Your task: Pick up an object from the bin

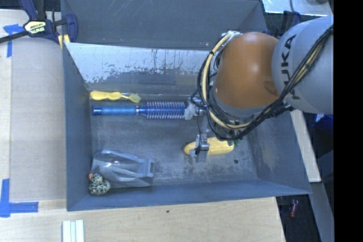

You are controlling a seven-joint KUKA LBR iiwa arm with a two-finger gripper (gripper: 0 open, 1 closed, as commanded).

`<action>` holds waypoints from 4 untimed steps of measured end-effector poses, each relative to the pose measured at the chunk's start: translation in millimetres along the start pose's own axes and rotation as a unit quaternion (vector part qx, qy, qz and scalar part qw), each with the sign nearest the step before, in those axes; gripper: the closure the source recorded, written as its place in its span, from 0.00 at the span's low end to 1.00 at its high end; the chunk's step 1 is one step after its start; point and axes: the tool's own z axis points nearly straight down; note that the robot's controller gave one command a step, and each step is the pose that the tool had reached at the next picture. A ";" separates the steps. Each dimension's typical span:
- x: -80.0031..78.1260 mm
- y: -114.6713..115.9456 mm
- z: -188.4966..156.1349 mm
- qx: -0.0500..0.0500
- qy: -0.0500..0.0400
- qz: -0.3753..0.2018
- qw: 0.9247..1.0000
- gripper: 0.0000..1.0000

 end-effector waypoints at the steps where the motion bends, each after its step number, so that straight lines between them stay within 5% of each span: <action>1: -4.0 -25.1 31.2 -0.001 -0.005 0.038 0.999 0.00; 2: -3.9 -57.2 77.3 0.001 0.002 0.074 0.997 0.00; 3: -23.7 -115.2 87.3 0.000 -0.003 0.128 0.992 1.00; 4: -23.7 -115.2 87.4 0.000 -0.003 0.128 0.992 1.00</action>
Offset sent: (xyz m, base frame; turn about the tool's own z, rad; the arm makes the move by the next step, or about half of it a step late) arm 0.0111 -0.0472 -0.0497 0.1605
